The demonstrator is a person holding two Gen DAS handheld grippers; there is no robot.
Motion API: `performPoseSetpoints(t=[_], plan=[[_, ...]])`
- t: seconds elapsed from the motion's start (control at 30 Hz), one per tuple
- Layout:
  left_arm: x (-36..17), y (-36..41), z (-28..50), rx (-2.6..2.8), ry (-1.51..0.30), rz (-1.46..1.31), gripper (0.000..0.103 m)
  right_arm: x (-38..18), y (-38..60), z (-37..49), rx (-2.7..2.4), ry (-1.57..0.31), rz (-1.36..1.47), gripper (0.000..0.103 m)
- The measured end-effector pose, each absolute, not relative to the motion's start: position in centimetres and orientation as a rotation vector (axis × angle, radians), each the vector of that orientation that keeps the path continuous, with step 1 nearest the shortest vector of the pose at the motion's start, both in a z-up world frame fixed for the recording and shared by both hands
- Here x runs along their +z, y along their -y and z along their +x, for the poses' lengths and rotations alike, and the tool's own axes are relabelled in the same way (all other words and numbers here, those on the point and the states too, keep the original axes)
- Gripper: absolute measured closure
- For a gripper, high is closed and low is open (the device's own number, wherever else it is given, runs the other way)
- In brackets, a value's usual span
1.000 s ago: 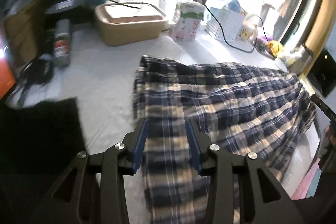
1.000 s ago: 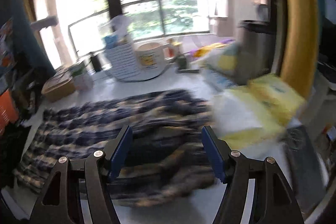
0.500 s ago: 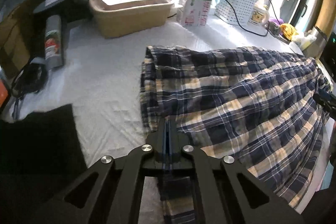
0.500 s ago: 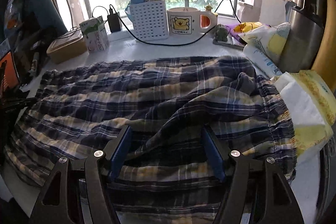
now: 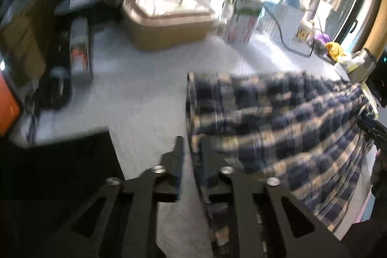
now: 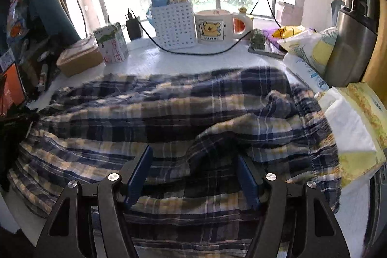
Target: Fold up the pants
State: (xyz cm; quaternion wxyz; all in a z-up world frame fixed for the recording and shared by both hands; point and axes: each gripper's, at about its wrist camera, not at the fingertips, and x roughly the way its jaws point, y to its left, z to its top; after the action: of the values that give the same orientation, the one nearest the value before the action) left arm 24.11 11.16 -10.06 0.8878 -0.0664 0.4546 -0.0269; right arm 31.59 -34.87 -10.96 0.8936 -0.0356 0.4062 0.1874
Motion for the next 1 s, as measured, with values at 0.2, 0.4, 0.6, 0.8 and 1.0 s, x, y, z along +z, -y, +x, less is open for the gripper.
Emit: performPoseSetpoints(t=[0.2, 0.4, 0.6, 0.8, 1.0], plan=[[-9.8, -11.8, 28.5, -0.122, -0.943, -0.177, 0.050, -10.0, 35.3, 31.7, 0.378, -0.821, -0.073, 0.033], [-11.3, -11.6, 30.8, -0.143, -0.946, -0.170, 0.063, -10.4, 35.8, 31.9, 0.357, -0.837, -0.067, 0.033], [-11.7, -11.8, 31.1, -0.099, -0.903, -0.096, 0.102, -10.7, 35.8, 32.1, 0.347, -0.841, -0.078, 0.033], [-12.6, -12.9, 31.8, -0.066, -0.937, -0.069, 0.098, -11.5, 35.3, 32.2, 0.346, -0.853, -0.098, 0.033], [-9.9, -13.8, 28.9, -0.008, -0.876, -0.096, 0.096, -11.8, 35.2, 31.9, 0.326, -0.852, -0.110, 0.033]])
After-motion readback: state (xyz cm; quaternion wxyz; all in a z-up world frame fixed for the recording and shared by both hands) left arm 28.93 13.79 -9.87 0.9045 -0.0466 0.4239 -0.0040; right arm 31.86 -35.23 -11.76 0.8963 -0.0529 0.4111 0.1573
